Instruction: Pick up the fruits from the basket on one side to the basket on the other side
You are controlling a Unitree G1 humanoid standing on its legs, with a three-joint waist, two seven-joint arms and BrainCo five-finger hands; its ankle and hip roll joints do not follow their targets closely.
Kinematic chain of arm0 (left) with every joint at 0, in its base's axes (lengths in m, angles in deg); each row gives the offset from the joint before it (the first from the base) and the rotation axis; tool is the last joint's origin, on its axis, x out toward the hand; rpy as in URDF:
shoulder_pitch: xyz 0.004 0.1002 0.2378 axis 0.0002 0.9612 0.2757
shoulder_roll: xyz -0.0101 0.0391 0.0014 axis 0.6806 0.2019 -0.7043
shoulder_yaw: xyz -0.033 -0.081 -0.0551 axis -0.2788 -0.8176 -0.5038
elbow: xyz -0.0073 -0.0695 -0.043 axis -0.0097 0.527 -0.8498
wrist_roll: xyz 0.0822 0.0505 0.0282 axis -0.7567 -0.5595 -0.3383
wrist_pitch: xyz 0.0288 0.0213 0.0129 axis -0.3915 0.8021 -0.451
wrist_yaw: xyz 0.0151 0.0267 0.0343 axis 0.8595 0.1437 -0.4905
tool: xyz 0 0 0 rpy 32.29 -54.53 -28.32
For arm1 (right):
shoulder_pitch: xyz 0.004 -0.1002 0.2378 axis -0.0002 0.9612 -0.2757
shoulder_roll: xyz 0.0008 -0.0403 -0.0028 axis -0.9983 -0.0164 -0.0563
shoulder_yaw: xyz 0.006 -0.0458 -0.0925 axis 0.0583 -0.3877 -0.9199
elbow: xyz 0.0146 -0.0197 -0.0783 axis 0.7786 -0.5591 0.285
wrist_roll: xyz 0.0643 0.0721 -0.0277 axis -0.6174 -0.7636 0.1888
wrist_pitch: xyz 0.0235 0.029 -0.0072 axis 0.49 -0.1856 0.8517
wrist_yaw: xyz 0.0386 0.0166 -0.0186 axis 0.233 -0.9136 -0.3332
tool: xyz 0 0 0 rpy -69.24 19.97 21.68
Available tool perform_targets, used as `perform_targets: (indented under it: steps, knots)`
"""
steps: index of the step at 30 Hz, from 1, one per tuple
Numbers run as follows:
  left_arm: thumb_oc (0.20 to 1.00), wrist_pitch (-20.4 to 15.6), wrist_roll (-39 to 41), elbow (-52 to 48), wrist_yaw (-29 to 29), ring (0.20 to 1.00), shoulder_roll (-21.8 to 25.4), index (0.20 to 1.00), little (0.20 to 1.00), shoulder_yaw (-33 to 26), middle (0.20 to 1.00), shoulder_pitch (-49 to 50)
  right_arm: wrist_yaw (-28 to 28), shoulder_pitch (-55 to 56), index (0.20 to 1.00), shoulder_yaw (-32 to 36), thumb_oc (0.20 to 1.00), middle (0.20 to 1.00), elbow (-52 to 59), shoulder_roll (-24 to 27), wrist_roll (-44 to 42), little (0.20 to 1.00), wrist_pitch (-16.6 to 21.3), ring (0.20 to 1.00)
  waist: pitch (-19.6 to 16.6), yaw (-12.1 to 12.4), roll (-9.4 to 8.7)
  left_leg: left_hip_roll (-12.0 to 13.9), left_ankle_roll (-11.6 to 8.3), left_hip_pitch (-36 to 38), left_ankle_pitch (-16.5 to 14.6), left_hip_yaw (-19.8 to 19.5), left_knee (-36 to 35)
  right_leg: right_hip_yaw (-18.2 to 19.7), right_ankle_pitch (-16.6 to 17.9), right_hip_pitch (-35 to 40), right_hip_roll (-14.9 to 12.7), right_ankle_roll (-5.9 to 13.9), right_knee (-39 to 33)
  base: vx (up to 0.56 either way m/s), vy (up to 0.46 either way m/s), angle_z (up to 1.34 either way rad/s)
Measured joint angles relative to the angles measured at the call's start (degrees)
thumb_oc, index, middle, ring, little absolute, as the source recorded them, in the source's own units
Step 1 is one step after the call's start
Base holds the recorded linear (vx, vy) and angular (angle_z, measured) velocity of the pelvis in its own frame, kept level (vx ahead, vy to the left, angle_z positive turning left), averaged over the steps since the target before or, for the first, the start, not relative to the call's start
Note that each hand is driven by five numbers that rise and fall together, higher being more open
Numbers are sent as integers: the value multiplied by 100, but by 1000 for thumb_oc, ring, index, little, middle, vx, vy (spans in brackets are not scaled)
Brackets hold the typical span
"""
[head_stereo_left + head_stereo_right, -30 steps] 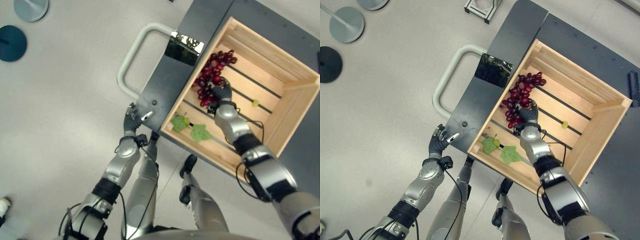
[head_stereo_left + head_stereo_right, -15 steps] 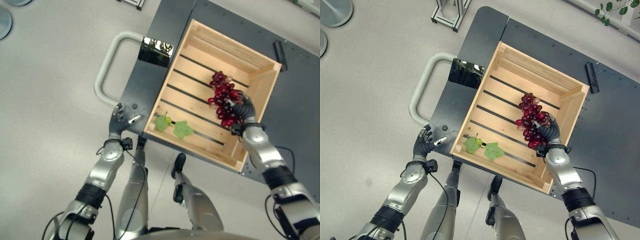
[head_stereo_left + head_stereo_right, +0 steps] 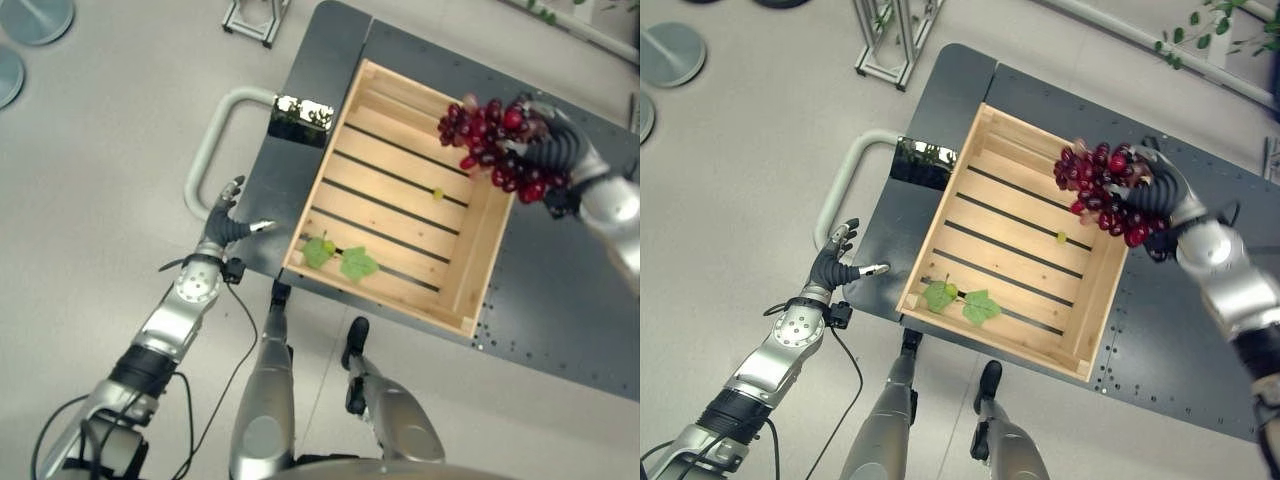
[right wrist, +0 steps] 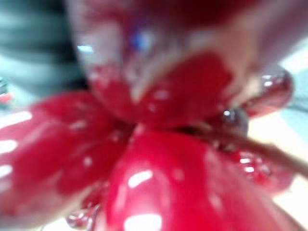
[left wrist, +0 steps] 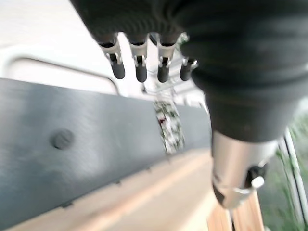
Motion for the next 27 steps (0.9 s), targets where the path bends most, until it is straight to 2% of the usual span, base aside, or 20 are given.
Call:
perform_targets:
  steps: [1,3,4,6,10,12,15,16,20,27]
  knots:
    - [1000,-3,0,-5,21,1000,-5,1000,1000,68,1000,-112,-44,-207,200,-157,200,200,6,21,-1,200,1,200,-2,5,-3,2,0,14,0,6,-1,5,-1,11,1,1,6,-3,-13,-8]
    - [1000,10,-1,-8,53,1000,14,1000,1000,302,1000,-456,-153,-1013,200,-911,200,200,-72,39,0,200,-22,200,-5,-8,-9,1,0,48,0,9,3,5,1,33,-2,-1,15,0,0,0]
    - [1000,8,-3,1,97,1000,-3,1000,1000,540,1000,-803,-248,-1592,200,-1498,200,200,-156,35,9,200,-65,200,-6,-31,-11,3,1,66,0,13,4,13,0,42,-4,0,29,0,0,0]
    - [1000,4,-3,8,111,1000,-29,1000,1000,783,1000,-1233,-322,-2236,200,-2041,200,200,-271,-87,53,200,-90,200,-11,-33,-20,-2,8,74,6,10,15,14,0,50,-8,0,49,0,0,0]
    - [1000,-2,-4,49,93,1000,-229,1000,1000,934,1000,-1710,-403,-2875,200,-2431,200,200,-501,-510,132,200,-127,200,-13,-19,-22,-21,11,174,8,15,16,16,-8,134,-32,12,75,0,0,0]
    - [1000,7,-4,232,27,1000,-441,1000,1000,1137,1000,-1946,-410,-3241,200,-2776,200,200,-878,-1022,236,200,-200,200,-14,-27,-24,-18,11,248,8,15,34,14,-10,198,-30,13,93,-7,-15,-2]
    - [1000,-5,-18,364,-29,1000,-795,1000,1000,1343,1000,-2131,-425,-3343,200,-2858,200,200,-1132,-1497,325,200,-225,200,-21,18,-35,-3,11,263,7,8,62,16,-10,204,-21,13,137,-3,-10,-1]
    - [1000,6,-45,516,-86,1000,-926,1000,1000,1364,1000,-2155,-422,-3363,200,-2857,200,200,-1396,-1806,393,200,-247,200,-25,-5,-41,-4,10,273,6,15,85,37,-11,202,-28,14,163,-4,-19,-4]
    - [1000,4,-225,583,-290,1000,-1189,1000,1000,1521,1000,-2143,-395,-3315,200,-2831,200,200,-1919,-2444,501,200,-279,200,-26,14,-43,-3,13,270,8,15,115,63,-19,169,-37,23,254,-1,-4,-1]
    - [1000,14,-448,759,-662,1000,-1233,1000,1000,1509,1000,-2128,-83,-2889,200,-2219,200,200,-2278,-3063,575,200,-339,200,-28,51,-40,-22,17,287,9,12,162,75,-29,185,-62,34,317,0,0,0]
